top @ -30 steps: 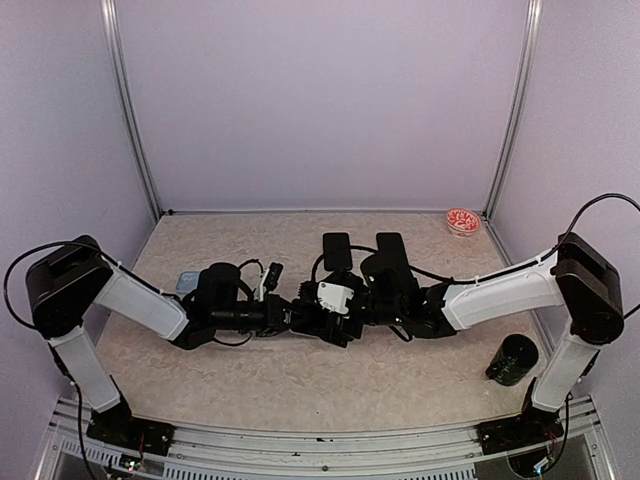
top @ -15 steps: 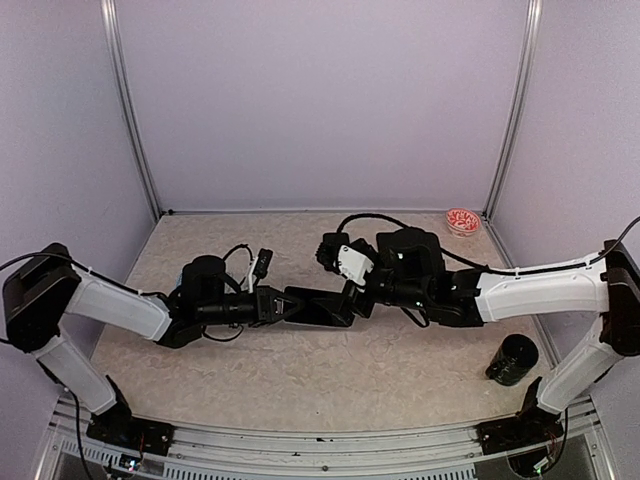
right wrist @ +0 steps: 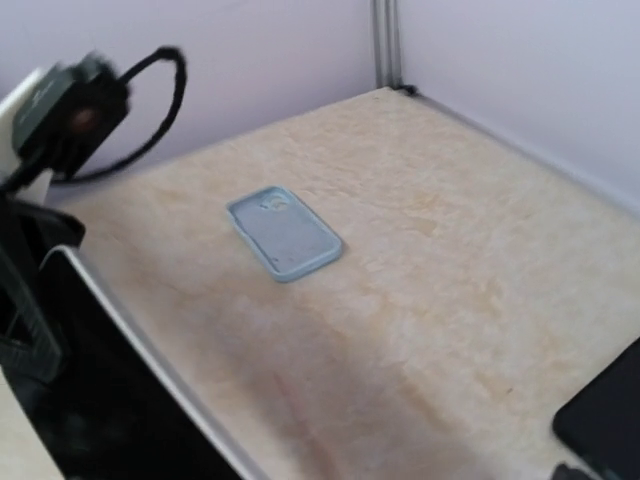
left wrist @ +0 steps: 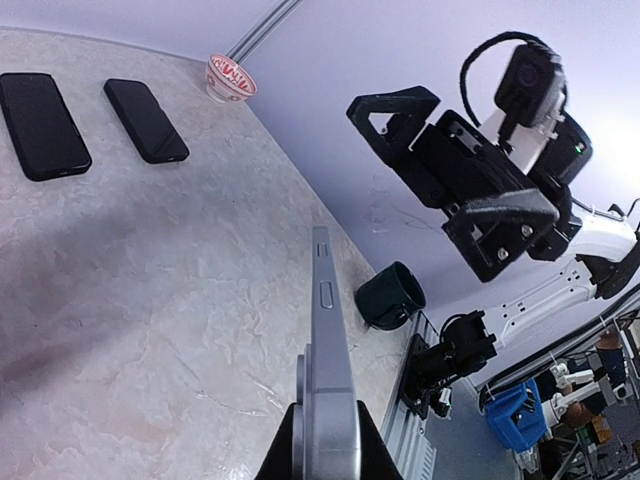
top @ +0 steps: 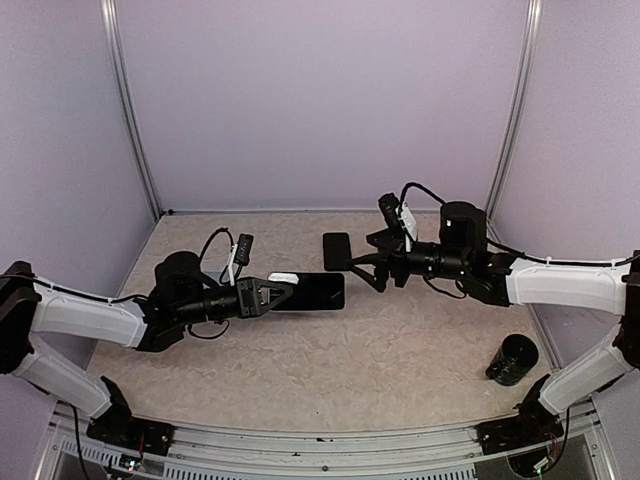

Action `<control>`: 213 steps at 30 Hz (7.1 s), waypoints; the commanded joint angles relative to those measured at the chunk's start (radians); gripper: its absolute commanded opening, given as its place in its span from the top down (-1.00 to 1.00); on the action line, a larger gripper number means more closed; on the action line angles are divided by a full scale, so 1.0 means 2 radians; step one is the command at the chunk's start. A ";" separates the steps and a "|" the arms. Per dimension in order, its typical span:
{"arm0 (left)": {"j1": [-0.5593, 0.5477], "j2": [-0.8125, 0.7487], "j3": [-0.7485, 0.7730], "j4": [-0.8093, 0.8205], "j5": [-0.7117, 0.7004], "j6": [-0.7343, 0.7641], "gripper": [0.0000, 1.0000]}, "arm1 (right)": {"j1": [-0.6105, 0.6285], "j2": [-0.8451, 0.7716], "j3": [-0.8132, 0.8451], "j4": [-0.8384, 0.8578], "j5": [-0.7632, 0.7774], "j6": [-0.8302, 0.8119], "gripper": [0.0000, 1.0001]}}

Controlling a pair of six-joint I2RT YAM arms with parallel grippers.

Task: Put the phone into the phone case
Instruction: Pass from the left arm to the right, then move the phone case to the center of the board.

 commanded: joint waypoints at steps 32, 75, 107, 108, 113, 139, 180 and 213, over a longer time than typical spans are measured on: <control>-0.023 0.017 0.015 0.147 0.007 -0.006 1.00 | -0.012 0.106 -0.010 0.215 -0.284 0.334 -0.90; -0.025 0.019 0.013 0.103 -0.021 0.006 0.16 | 0.004 0.120 0.023 0.143 -0.332 0.274 1.00; 0.125 0.083 0.154 -0.340 -0.271 0.094 -0.93 | -0.044 0.006 0.033 -0.151 -0.120 0.146 1.00; 0.125 0.095 0.161 -0.346 -0.282 0.096 -0.91 | -0.044 0.004 0.031 -0.151 -0.119 0.145 1.00; 0.127 0.132 0.183 -0.363 -0.323 0.108 -0.81 | -0.044 -0.004 0.024 -0.151 -0.118 0.142 1.00; 0.156 0.277 0.251 -0.360 -0.342 0.132 -0.05 | -0.044 -0.004 0.004 -0.146 -0.117 0.141 1.00; 0.063 0.247 0.224 -0.330 -0.283 0.059 1.00 | -0.047 0.003 0.008 -0.142 -0.101 0.134 1.00; -0.104 0.305 0.311 -0.280 -0.206 -0.048 0.64 | -0.114 -0.092 -0.015 -0.168 -0.033 0.175 1.00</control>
